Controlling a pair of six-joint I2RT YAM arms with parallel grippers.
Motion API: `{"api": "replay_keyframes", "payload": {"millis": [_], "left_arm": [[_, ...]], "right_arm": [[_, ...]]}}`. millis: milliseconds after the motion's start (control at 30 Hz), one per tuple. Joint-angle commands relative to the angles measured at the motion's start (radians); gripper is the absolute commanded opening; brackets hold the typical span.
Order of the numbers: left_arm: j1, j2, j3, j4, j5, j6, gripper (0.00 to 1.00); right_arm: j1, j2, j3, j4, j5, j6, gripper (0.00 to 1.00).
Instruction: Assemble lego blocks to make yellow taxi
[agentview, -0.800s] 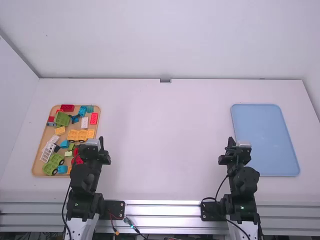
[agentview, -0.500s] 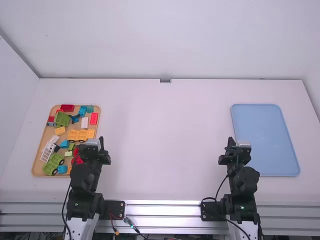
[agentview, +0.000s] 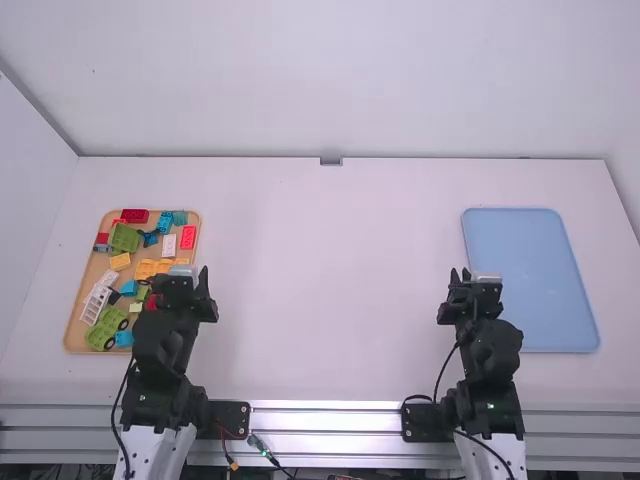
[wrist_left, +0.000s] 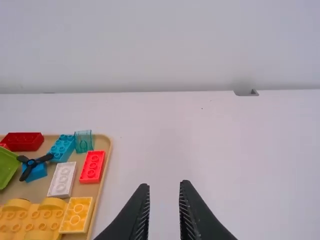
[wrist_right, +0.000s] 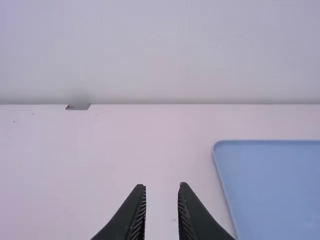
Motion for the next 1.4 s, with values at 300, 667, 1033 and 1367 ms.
{"api": "replay_keyframes", "payload": {"millis": [300, 667, 1033, 1367], "left_arm": [[0.026, 0.324, 0.276, -0.039, -0.015, 0.082, 0.39], [0.075, 0.643, 0.536, -0.095, -0.1, -0.166, 0.61], [0.184, 1.04, 0.91, -0.375, -0.138, -0.405, 0.81], [0.299, 1.47, 1.283, -0.693, -0.152, -0.539, 0.93]], "right_arm": [[0.047, 0.328, 0.235, 0.097, 0.016, -0.036, 0.39], [0.087, 0.66, 0.44, 0.192, 0.022, 0.017, 0.61], [0.124, 0.942, 0.624, 0.26, 0.026, 0.017, 0.81], [0.146, 1.118, 0.739, 0.28, 0.03, 0.017, 0.94]]}}
